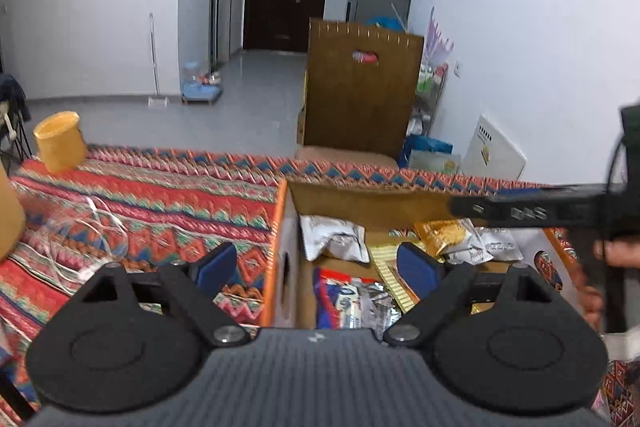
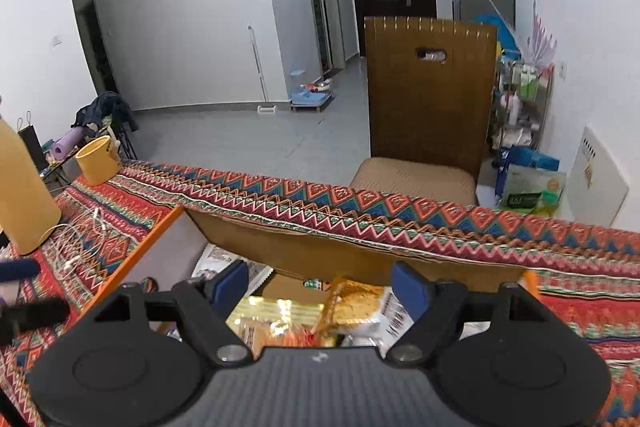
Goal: Organize snacks
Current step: 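Carry both packets over the open box and release them inside, then withdraw both tools from the box back toward the snack pile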
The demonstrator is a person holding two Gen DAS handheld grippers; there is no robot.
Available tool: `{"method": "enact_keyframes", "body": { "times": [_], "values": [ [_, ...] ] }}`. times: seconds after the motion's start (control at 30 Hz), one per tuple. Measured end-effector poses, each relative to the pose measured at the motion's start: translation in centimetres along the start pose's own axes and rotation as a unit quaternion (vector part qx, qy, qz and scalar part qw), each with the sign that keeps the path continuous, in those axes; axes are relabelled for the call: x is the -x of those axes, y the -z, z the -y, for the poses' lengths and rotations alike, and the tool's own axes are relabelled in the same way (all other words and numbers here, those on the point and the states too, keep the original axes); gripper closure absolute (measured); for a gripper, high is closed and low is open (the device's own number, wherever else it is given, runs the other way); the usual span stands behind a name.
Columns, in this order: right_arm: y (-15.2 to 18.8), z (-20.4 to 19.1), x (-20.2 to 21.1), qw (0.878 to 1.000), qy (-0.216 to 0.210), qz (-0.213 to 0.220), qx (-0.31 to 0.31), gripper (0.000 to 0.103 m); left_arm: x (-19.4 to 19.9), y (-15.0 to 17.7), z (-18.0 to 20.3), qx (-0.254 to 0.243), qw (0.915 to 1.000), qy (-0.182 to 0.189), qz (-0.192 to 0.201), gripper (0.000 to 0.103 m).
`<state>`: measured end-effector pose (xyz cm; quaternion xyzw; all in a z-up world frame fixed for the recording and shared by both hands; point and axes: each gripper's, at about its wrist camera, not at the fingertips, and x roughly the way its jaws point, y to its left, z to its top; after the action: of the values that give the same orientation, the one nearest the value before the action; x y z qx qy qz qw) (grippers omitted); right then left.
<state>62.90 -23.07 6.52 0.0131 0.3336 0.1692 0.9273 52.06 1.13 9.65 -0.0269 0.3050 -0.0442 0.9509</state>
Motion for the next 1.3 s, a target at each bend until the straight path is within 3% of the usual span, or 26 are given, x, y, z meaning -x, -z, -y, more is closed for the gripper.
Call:
{"method": "enact_keyframes", "body": {
  "times": [0.37,0.43,0.6,0.67,0.9,1.0,1.17,1.3],
  "values": [
    [2.8,0.1,15.5,0.996,0.060,0.050,0.041,0.015,12.6,0.4,1.1,-0.067,0.9928,0.053,0.084,0.003],
    [4.0,-0.1,18.9,0.994,0.070,0.063,0.047,0.012,14.7,1.0,0.9,-0.069,0.9926,0.047,0.088,0.003],
    [8.7,-1.1,26.9,0.990,0.076,0.100,0.061,0.007,20.5,4.2,0.2,-0.069,0.9896,0.026,0.124,0.002],
    [11.0,-1.5,29.4,0.989,0.070,0.114,0.056,0.000,22.7,5.9,0.2,-0.070,0.9882,0.019,0.135,0.002],
    [20.5,-4.1,36.5,0.985,0.060,0.158,0.044,0.000,29.5,13.2,0.0,-0.058,0.9833,0.025,0.171,0.000],
    [24.9,-5.4,38.2,0.982,0.070,0.171,0.032,0.000,30.6,17.2,-0.2,-0.048,0.9868,0.032,0.151,0.000],
    [32.8,-7.4,39.3,0.977,0.131,0.166,-0.008,0.000,30.1,24.2,-0.4,-0.042,0.9937,0.051,0.090,0.000],
    [37.4,-8.0,38.8,0.977,0.133,0.158,-0.055,0.000,29.3,27.7,-0.1,-0.058,0.9959,0.043,0.056,0.000]
  ]
}}
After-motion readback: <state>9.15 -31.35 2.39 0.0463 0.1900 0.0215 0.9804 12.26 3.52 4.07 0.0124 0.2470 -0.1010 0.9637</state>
